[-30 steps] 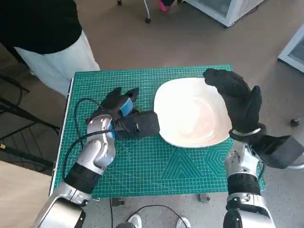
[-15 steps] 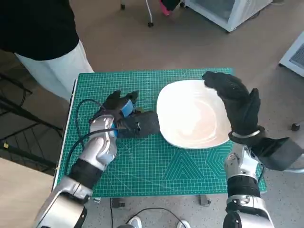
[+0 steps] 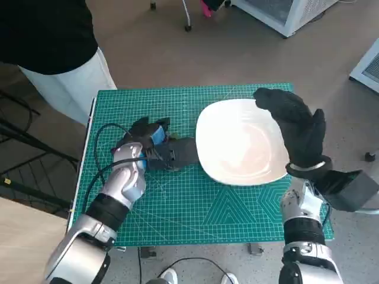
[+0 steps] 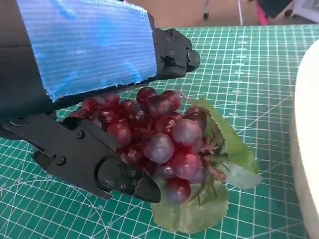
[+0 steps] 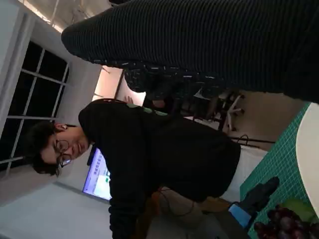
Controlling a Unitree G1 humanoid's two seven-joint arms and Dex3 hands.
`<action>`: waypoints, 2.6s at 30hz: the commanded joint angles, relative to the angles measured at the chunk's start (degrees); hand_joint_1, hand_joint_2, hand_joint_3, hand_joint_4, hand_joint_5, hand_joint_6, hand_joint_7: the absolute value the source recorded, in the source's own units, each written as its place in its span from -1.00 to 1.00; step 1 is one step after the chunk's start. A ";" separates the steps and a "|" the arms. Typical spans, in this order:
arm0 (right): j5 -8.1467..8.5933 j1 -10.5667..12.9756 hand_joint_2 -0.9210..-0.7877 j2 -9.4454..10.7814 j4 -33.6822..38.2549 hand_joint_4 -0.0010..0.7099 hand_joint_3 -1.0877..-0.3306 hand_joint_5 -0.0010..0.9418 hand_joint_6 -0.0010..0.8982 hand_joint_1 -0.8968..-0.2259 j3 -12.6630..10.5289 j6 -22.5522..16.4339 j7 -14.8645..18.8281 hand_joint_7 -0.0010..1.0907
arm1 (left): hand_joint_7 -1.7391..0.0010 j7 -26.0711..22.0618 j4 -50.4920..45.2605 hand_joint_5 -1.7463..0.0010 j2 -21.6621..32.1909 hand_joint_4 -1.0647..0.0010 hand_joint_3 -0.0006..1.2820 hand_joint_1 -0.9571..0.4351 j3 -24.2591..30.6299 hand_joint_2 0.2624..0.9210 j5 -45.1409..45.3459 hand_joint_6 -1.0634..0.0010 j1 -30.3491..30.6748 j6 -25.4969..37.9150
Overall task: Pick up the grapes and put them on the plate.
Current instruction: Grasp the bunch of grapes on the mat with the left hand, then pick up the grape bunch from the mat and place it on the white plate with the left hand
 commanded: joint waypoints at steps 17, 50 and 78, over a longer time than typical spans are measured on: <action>-0.32 1.08 -1.00 -0.19 0.70 -0.04 0.31 -1.00 -0.03 -0.04 -0.21 -0.04 0.26 -0.99 | 0.97 3.21 14.99 0.97 -1.89 0.76 -1.00 -0.13 -1.81 0.42 -3.41 0.53 -6.36 -4.70; -0.43 1.07 -1.00 -0.38 0.57 -0.04 0.31 -1.00 -0.03 -0.02 -0.21 0.12 0.20 -0.99 | -0.33 13.09 24.27 -0.73 -2.67 0.07 -0.65 0.38 -6.77 1.00 -2.18 0.07 -7.72 -10.05; -0.29 1.03 -1.00 -0.44 0.26 -0.04 0.30 -1.00 -0.04 -0.03 -0.17 0.78 0.21 -1.00 | -0.35 12.03 17.63 -0.67 -1.12 -0.02 -0.68 0.38 -6.13 1.00 -3.21 0.08 -6.88 -5.97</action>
